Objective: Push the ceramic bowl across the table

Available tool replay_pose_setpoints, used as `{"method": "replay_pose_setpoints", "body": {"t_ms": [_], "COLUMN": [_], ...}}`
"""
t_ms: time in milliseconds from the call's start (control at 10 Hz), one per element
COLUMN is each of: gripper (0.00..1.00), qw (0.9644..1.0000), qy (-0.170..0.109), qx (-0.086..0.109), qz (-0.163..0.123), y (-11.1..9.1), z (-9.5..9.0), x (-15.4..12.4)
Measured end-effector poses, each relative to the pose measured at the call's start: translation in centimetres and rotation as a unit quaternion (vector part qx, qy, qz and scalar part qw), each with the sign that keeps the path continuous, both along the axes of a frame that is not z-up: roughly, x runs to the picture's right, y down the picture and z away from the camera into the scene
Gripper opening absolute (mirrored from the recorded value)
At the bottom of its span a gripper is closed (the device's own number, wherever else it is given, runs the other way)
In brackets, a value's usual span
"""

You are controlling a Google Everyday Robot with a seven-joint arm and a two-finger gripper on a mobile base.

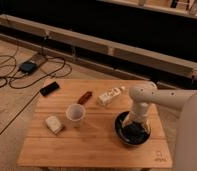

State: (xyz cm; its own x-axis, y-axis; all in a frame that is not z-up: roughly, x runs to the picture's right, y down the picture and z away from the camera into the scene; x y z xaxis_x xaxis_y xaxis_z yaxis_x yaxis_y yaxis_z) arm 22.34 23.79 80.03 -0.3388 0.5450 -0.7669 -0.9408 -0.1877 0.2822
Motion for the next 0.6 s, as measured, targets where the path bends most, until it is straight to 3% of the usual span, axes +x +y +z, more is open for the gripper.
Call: {"method": "replay_pose_setpoints", "body": {"t_ms": [300,600], "gripper": [0.8,0.8], "qw": [0.9999,0.9999], "qy": [0.01,0.01], "qx": [-0.004,-0.004], "qz": [0.005,0.005], "y": [0.49,0.48], "z": [-1.16,-1.19], "x": [1.01,1.0]}}
